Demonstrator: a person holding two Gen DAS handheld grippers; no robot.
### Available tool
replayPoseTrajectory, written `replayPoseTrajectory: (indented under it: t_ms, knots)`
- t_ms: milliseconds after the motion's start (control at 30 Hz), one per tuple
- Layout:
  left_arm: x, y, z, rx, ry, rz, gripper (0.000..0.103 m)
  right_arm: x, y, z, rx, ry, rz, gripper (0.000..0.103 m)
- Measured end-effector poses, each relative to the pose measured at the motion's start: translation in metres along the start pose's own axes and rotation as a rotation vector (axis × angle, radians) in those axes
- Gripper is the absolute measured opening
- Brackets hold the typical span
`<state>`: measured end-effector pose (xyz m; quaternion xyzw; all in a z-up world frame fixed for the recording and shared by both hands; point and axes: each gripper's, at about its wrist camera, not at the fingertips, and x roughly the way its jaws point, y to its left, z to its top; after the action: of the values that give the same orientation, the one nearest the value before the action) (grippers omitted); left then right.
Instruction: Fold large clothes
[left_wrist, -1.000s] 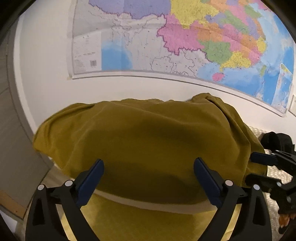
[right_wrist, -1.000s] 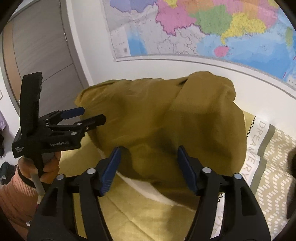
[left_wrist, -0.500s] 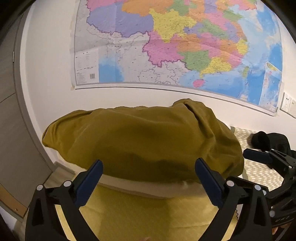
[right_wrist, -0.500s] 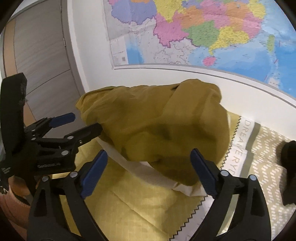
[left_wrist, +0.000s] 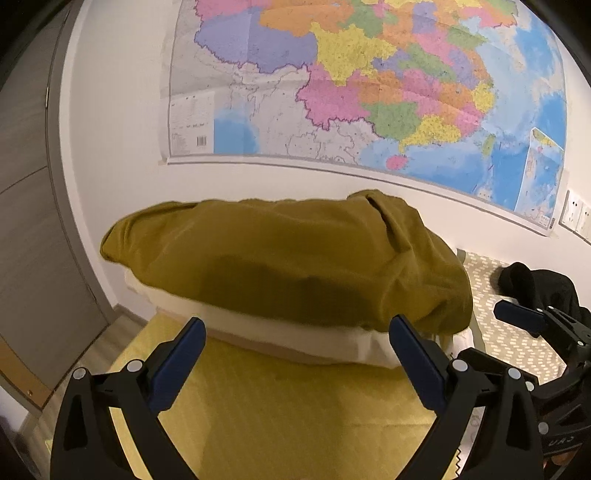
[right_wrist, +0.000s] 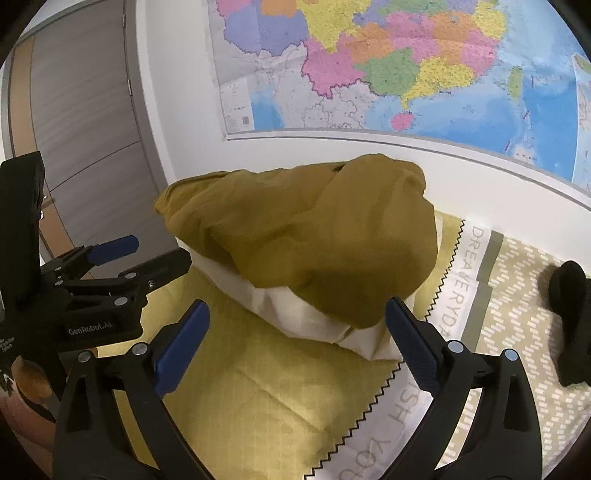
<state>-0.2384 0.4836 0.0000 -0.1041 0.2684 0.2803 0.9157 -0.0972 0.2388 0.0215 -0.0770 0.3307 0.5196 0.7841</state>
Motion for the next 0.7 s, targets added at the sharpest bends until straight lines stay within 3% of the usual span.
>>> replayPoseTrajectory:
  t_ms: [700]
  knots:
    - [-0.021, -0.004, -0.02, -0.005, 0.014, 0.039, 0.096, -0.021, 0.01, -0.03, 0.004, -0.007, -0.004, 0.097]
